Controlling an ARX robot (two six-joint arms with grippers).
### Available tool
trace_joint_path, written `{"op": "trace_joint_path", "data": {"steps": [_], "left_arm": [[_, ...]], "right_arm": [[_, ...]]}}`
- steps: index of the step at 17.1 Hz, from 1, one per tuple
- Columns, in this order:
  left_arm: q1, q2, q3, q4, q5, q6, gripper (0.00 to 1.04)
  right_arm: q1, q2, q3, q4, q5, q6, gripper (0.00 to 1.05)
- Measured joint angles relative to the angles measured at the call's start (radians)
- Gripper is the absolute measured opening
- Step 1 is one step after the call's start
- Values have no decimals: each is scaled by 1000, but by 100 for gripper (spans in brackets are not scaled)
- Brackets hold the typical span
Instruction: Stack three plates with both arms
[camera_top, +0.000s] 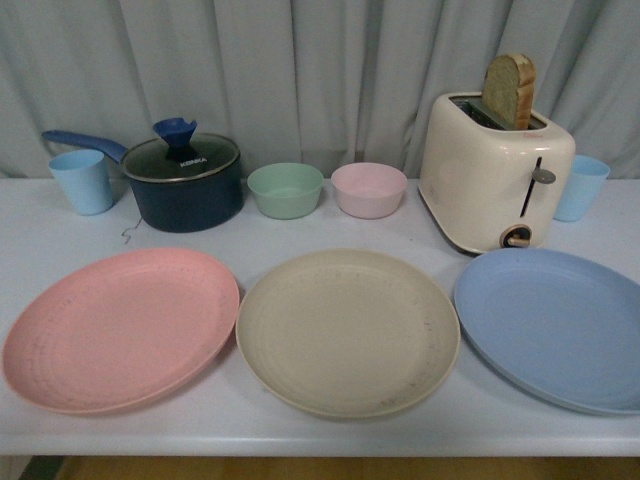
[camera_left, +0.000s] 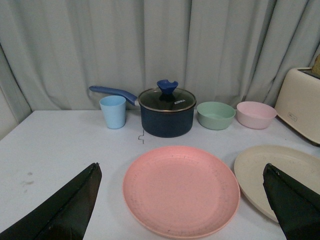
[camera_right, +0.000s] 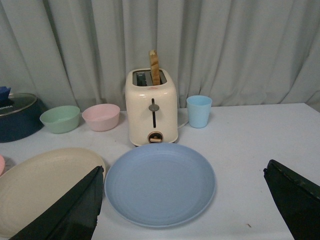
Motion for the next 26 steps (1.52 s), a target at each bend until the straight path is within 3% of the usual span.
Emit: {"op": "trace_joint_path", "data": {"steps": [6, 7, 10, 12, 26], "left_arm": [[-10, 12, 14, -56, -27, -11, 98], [55, 331, 169, -233, -69, -53, 98], [180, 729, 307, -48, 74, 70, 98], [218, 972, 409, 1, 87, 127, 98], [270, 1822, 971, -32, 143, 195, 98]], "right_arm": [[0, 0, 0, 0, 0, 0, 98], [0, 0, 0, 1, -1, -2, 98], [0, 0, 0, 0, 0, -2, 98], [0, 0, 0, 0, 0, -2, 98], [0, 0, 0, 0, 0, -2, 98]]}}
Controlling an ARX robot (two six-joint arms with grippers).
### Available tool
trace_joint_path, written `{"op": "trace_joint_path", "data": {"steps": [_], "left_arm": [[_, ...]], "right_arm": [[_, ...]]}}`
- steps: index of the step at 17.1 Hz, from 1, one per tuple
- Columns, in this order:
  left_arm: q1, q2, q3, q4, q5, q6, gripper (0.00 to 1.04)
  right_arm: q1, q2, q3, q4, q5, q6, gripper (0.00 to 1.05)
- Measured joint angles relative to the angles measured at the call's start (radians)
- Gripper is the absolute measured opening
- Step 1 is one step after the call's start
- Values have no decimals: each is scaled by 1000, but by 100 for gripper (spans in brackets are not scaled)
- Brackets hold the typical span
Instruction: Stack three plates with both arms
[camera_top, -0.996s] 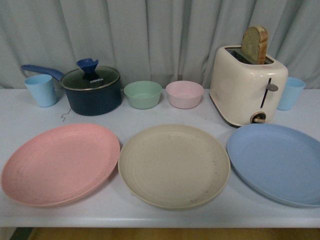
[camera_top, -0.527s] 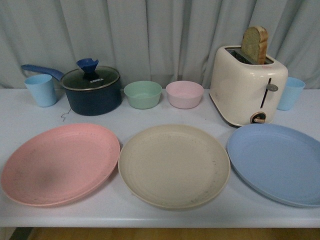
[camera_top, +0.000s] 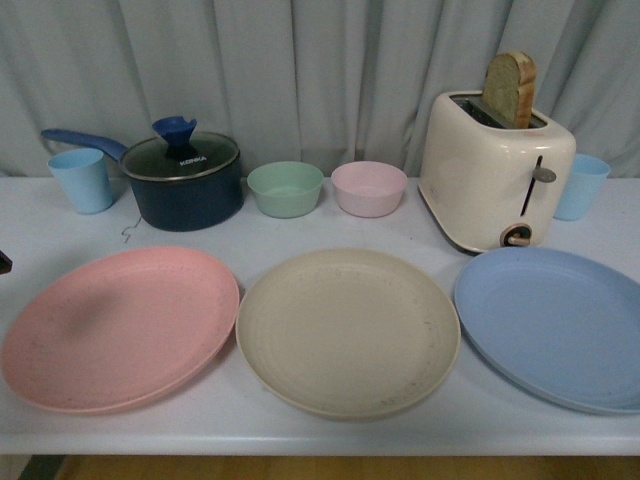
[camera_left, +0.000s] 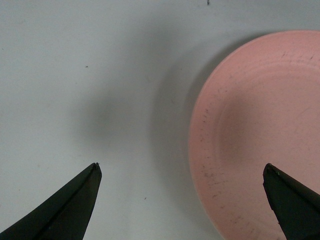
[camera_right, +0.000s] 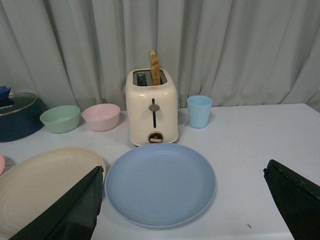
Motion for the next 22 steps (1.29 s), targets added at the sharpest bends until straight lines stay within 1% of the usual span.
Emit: {"op": "trace_joint_path", "data": {"steps": [8, 9, 11, 16, 19, 22], "left_arm": [[-1, 251, 115, -5, 20, 16, 98], [-1, 278, 119, -6, 22, 16, 96], [1, 301, 129, -11, 24, 11, 75], [2, 306, 137, -24, 64, -19, 21], [8, 302, 138, -24, 76, -40, 12], [13, 298, 138, -24, 89, -59, 8]], "right_arm": [[0, 0, 0, 0, 0, 0, 98], [0, 0, 0, 0, 0, 0, 98], [0, 0, 0, 0, 0, 0, 98], [0, 0, 0, 0, 0, 0, 98], [0, 0, 0, 0, 0, 0, 98], [0, 0, 0, 0, 0, 0, 98]]}}
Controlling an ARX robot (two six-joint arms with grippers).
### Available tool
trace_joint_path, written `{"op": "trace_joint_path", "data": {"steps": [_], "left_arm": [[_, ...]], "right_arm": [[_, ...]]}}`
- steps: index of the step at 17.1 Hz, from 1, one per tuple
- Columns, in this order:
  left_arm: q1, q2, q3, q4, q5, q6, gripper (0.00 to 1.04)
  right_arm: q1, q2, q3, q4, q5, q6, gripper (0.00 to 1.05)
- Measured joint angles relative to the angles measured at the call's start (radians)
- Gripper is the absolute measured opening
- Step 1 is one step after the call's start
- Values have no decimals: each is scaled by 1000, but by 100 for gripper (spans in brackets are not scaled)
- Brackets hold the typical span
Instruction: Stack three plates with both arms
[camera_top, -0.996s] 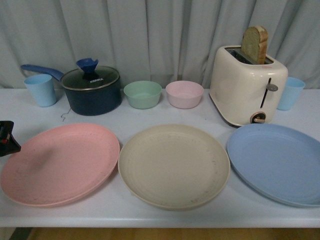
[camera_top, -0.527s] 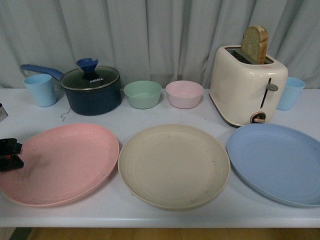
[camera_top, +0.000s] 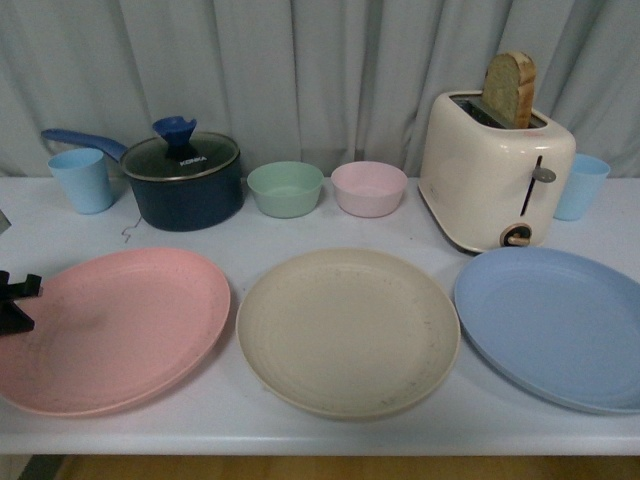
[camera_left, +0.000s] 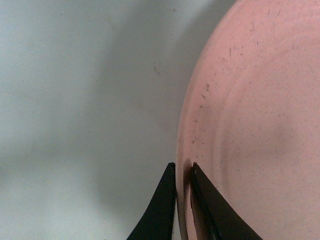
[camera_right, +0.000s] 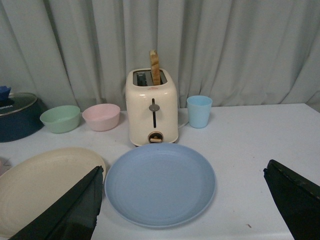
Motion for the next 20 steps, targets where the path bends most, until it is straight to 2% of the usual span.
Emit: {"op": "trace_joint_path", "data": {"steps": [3, 4, 5, 8, 10, 13, 17, 20], "left_arm": [[3, -31, -14, 3, 14, -28, 3], [2, -152, -45, -35, -31, -50, 3], [-30, -285, -48, -89, -73, -85, 3], [-182, -389, -15, -120, -81, -208, 3], [-251, -396, 2, -121, -103, -266, 3], [-285, -396, 11, -121, -113, -289, 3], [-470, -361, 46, -119, -148, -395, 3], [-538, -291, 46, -119, -164, -420, 3]], "right_arm": [[0, 0, 0, 0, 0, 0, 98], [0, 0, 0, 0, 0, 0, 98], [0, 0, 0, 0, 0, 0, 98], [0, 0, 0, 0, 0, 0, 98], [0, 0, 0, 0, 0, 0, 98], [0, 0, 0, 0, 0, 0, 98], [0, 0, 0, 0, 0, 0, 98], [0, 0, 0, 0, 0, 0, 98]]}}
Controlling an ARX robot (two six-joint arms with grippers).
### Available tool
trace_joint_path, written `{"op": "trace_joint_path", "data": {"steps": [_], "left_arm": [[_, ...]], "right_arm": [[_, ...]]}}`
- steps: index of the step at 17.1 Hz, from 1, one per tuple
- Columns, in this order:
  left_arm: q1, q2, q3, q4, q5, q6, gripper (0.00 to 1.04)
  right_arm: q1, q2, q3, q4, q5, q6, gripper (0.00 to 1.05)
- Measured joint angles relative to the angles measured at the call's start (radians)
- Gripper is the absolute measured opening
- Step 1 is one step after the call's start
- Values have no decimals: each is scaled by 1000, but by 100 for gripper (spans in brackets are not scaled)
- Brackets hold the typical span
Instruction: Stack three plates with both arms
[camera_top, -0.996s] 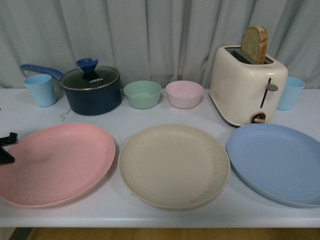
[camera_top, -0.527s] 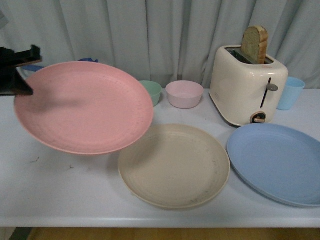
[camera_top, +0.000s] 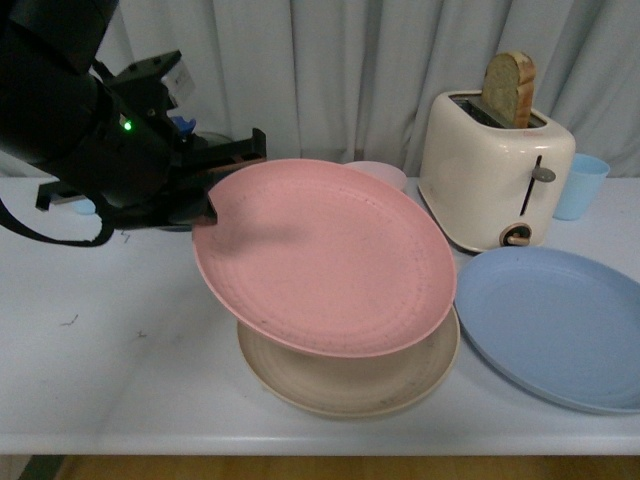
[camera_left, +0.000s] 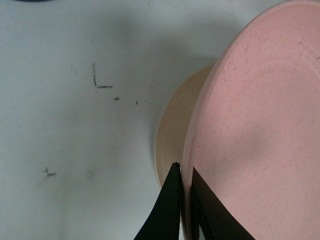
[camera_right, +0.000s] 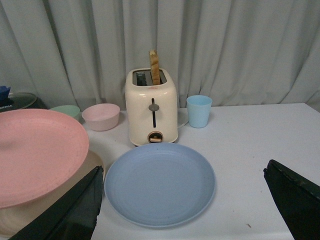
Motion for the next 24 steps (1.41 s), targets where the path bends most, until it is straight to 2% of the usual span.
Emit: {"op": "trace_joint_path", "data": {"steps": [4, 11, 13, 15, 23, 24], "left_arm": [[-38, 74, 24, 13, -12, -13, 3], [-37, 191, 42, 51, -18, -7, 3], [-31, 193, 42, 59, -17, -5, 15], [-30, 193, 43, 68, -15, 0, 38], [-30, 107, -23, 127, -15, 49, 76], [-31, 37, -64, 164, -22, 78, 87]], "right_arm": [[0, 0, 0, 0, 0, 0, 98], [0, 0, 0, 0, 0, 0, 98], [0, 0, 0, 0, 0, 0, 98], [0, 0, 0, 0, 0, 0, 98], [0, 0, 0, 0, 0, 0, 98], [0, 0, 0, 0, 0, 0, 98]]}}
